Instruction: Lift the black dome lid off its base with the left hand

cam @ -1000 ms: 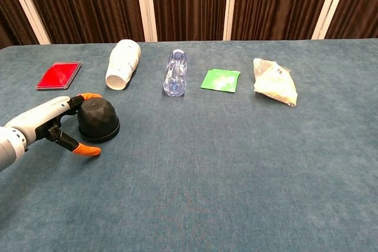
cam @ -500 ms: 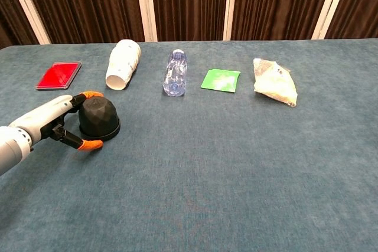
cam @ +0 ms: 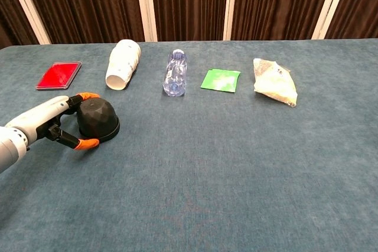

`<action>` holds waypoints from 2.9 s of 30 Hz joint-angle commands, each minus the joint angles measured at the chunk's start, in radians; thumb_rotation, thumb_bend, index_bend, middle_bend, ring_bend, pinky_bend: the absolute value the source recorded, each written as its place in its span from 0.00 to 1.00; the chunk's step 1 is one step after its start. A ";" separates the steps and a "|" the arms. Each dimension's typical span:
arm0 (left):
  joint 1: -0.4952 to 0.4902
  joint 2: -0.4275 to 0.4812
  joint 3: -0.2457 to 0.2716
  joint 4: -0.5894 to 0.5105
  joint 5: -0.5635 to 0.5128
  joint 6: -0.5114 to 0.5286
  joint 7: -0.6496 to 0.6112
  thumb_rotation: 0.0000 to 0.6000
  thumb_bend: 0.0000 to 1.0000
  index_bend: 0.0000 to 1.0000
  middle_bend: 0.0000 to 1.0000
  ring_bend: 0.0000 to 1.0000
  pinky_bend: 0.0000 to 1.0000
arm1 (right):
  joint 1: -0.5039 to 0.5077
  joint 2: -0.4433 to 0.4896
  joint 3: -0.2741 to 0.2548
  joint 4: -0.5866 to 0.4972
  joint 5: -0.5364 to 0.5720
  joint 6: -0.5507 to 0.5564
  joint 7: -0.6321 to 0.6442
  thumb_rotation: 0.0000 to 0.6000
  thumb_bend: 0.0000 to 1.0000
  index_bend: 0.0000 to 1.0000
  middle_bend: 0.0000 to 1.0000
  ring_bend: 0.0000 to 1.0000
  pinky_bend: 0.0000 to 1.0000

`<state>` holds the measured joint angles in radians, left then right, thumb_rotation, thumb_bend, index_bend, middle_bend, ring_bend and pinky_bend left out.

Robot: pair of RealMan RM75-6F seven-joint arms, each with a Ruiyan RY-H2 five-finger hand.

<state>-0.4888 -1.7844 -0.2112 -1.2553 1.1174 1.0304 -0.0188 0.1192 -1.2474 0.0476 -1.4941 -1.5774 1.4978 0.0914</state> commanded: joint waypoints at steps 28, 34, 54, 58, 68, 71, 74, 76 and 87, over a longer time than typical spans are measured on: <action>0.035 0.077 -0.012 -0.110 0.062 0.050 -0.104 1.00 0.53 0.12 0.27 0.00 0.00 | -0.003 0.011 -0.002 -0.015 -0.006 0.009 0.015 1.00 0.29 0.07 0.02 0.07 0.01; 0.032 0.136 -0.026 -0.249 0.083 0.089 -0.039 1.00 0.53 0.13 0.27 0.00 0.00 | -0.005 0.020 -0.003 -0.020 -0.011 0.014 0.024 1.00 0.29 0.07 0.02 0.07 0.01; 0.102 0.466 -0.031 -0.776 -0.006 0.145 0.065 1.00 0.53 0.17 0.31 0.00 0.00 | -0.010 0.019 -0.006 -0.023 -0.022 0.028 0.022 1.00 0.29 0.07 0.02 0.07 0.01; 0.080 0.400 0.000 -0.619 -0.037 0.070 0.011 1.00 0.53 0.17 0.31 0.00 0.00 | -0.007 0.022 -0.003 -0.028 -0.018 0.022 0.020 1.00 0.29 0.07 0.02 0.07 0.01; 0.043 0.353 -0.019 -0.594 0.024 0.091 0.032 1.00 0.53 0.17 0.31 0.00 0.00 | -0.005 0.023 -0.001 -0.030 -0.015 0.020 0.021 1.00 0.29 0.07 0.02 0.07 0.01; 0.045 0.420 -0.060 -0.704 0.029 0.137 0.076 1.00 0.53 0.17 0.31 0.00 0.00 | -0.005 0.025 -0.001 -0.031 -0.017 0.022 0.023 1.00 0.29 0.07 0.02 0.07 0.01; 0.060 0.526 -0.133 -0.855 0.015 0.196 0.097 1.00 0.53 0.17 0.31 0.00 0.00 | -0.007 0.025 -0.001 -0.032 -0.017 0.023 0.024 1.00 0.29 0.07 0.02 0.07 0.01; 0.084 0.603 -0.178 -0.944 0.012 0.237 0.086 1.00 0.53 0.17 0.32 0.00 0.00 | -0.006 0.025 -0.002 -0.031 -0.020 0.024 0.026 1.00 0.29 0.07 0.02 0.07 0.01; 0.150 0.614 -0.024 -0.683 -0.019 0.077 -0.098 1.00 0.53 0.19 0.30 0.00 0.00 | -0.007 0.022 -0.005 -0.037 -0.023 0.025 0.014 1.00 0.29 0.07 0.02 0.07 0.01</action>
<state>-0.3393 -1.0995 -0.3349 -2.1374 1.1209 1.2316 -0.0609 0.1114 -1.2251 0.0424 -1.5309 -1.6007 1.5233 0.1060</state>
